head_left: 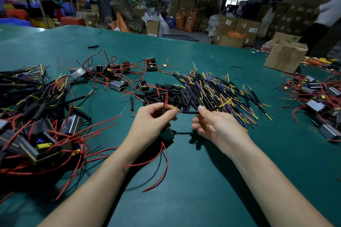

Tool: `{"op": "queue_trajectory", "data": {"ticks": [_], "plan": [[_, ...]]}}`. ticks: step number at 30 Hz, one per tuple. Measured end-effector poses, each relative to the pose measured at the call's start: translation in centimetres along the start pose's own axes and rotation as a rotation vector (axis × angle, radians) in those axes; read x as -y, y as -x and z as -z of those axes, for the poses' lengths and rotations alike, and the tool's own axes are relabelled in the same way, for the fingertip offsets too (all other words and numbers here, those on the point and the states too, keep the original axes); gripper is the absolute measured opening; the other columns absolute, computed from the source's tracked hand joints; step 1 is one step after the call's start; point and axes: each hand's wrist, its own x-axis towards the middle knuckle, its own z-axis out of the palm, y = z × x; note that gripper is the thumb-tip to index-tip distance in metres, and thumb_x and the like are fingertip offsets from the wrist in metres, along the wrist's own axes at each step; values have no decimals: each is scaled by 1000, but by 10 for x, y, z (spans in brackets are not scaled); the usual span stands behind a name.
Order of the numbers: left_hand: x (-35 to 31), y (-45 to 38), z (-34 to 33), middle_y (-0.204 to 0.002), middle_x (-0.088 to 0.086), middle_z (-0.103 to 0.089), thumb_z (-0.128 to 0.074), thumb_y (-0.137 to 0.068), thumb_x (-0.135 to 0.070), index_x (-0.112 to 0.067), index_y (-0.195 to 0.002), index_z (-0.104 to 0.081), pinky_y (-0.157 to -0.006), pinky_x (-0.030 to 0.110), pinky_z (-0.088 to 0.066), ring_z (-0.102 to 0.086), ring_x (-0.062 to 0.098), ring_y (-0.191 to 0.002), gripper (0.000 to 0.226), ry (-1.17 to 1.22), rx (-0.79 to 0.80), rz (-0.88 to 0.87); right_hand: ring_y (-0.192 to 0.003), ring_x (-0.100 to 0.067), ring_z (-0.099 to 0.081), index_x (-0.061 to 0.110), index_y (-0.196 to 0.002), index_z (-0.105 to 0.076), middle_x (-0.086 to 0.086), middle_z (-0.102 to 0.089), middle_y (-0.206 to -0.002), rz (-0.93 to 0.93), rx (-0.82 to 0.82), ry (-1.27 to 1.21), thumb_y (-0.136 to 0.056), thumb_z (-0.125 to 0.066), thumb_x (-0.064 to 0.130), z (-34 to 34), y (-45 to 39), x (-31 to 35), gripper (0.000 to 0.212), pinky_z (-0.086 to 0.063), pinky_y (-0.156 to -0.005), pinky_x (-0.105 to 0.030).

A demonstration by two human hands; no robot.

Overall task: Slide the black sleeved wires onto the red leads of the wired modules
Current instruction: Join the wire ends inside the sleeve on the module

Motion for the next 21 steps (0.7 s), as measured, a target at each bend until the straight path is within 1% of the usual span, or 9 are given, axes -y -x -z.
{"op": "queue_trajectory", "data": {"ticks": [2,4,6,8,9,11,12,15,21], "plan": [[0,0,0,-70,4,-65,-66,-87,-10,-1,-88,-71,-53,10,-42,-52,0,-55,10,5,-11,9,-40,-9,-56,6,-69,-63,-2,-64,-53,14,-14,356,-93,-57,37,2,3,1,39,-38,-40,-17],[0,0,0,-69,3,-65,-67,-86,-11,-2,-86,-71,-53,10,-42,-51,1,-54,10,9,-19,23,-39,-9,-52,9,-66,-64,2,-62,-50,271,-111,556,-92,-60,35,1,4,-1,37,-37,-43,-19],[-1,0,0,-67,1,-65,-68,-86,-12,-3,-84,-71,-53,10,-43,-51,3,-54,10,17,-15,38,-59,-10,-59,13,-73,-68,5,-66,-62,627,-184,715,-88,-65,27,-2,5,-3,21,-45,-60,-25],[-2,1,0,-66,0,-65,-67,-86,-14,-5,-81,-71,-53,11,-43,-51,4,-54,11,35,-5,52,-81,-10,-61,17,-82,-71,8,-69,-79,796,-120,853,-86,-68,20,-7,5,-8,6,-45,-78,-26],[-2,1,1,-67,0,-66,-67,-87,-16,-7,-79,-72,-54,11,-43,-51,5,-55,13,45,4,60,-83,-6,-60,16,-85,-72,8,-70,-83,807,-77,856,-85,-68,15,-9,5,-11,4,-45,-81,-22],[-4,2,1,-68,-2,-66,-63,-90,-22,-12,-76,-71,-54,12,-44,-52,5,-56,18,65,22,79,-79,-2,-60,13,-84,-72,6,-70,-80,786,-34,794,-84,-69,9,-10,5,-15,5,-42,-75,-8],[-4,2,1,-68,-2,-66,-62,-91,-23,-12,-75,-70,-53,12,-43,-52,5,-56,21,77,26,90,-76,-2,-60,12,-82,-72,7,-70,-78,783,-27,767,-84,-69,8,-11,5,-16,6,-41,-72,-6],[-6,1,1,-63,-3,-63,-59,-93,-21,-11,-72,-66,-47,11,-39,-49,6,-53,24,89,-1,117,-74,-4,-60,14,-83,-69,6,-68,-76,805,5,720,-84,-66,4,-14,5,-19,10,-43,-70,-8],[-9,1,0,-57,-1,-60,-55,-92,-11,-7,-68,-61,-44,12,-38,-47,7,-48,25,110,-40,110,-77,-11,-59,13,-85,-66,3,-65,-83,927,92,637,-83,-62,-4,-18,7,-20,17,-45,-73,-15]]}}
